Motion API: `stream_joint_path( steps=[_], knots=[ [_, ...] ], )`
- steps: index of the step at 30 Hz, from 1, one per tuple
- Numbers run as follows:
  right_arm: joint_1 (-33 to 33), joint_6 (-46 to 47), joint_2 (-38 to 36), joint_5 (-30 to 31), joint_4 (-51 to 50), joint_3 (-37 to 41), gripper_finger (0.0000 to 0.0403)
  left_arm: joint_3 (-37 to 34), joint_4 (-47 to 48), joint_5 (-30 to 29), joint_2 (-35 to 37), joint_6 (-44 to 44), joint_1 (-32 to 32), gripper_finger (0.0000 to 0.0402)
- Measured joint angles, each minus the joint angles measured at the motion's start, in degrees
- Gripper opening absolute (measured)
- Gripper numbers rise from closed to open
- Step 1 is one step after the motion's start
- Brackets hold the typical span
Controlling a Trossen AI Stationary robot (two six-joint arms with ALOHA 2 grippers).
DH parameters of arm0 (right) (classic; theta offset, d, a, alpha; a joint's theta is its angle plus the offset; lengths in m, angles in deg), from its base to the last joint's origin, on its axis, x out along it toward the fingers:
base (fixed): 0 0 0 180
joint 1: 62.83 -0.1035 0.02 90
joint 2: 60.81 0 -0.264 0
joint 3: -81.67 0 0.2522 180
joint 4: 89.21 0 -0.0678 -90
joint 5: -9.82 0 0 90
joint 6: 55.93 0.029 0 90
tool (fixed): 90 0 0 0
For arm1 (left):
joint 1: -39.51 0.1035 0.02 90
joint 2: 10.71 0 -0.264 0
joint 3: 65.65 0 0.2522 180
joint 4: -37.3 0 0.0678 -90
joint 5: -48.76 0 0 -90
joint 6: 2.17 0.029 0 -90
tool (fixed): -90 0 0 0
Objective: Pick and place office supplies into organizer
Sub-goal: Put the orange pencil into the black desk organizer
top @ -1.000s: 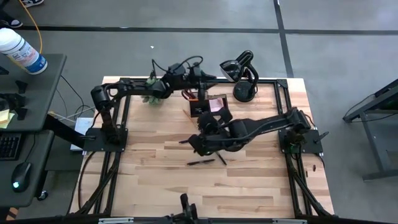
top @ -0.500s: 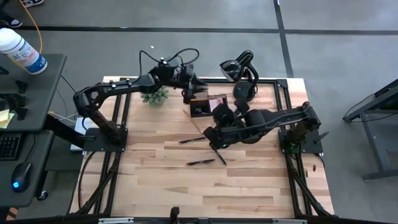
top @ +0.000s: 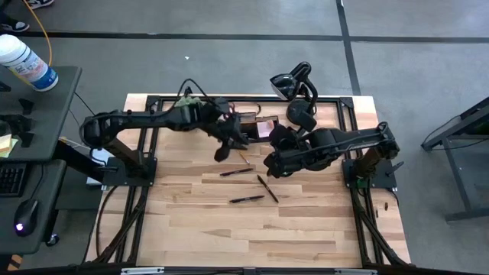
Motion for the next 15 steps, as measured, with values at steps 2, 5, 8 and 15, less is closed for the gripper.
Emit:
stream_joint_path(
  steps=[2, 5, 8, 15],
  knots=[
    [0.0, -2.2, -1.0, 1.4, -0.1, 2.3, 0.0006, 0.0, 2.9, -5.0, 0.0, -4.0, -2.7, 0.0068],
    [0.7, -1.5, -4.7, 1.9, -0.1, 9.2, 0.0003, 0.0, 8.6, -12.3, 0.0, -9.0, -6.5, 0.0055],
    [0.8, 0.7, -11.5, 1.4, 4.2, 20.4, 0.0002, 0.0, 12.1, -17.2, 0.0, -13.2, -9.7, 0.0038],
    [0.9, -4.3, -28.1, -15.1, 34.7, 48.1, 0.0002, 0.0, 12.6, -24.1, 0.4, -23.4, -17.6, 0.0003]
  ],
)
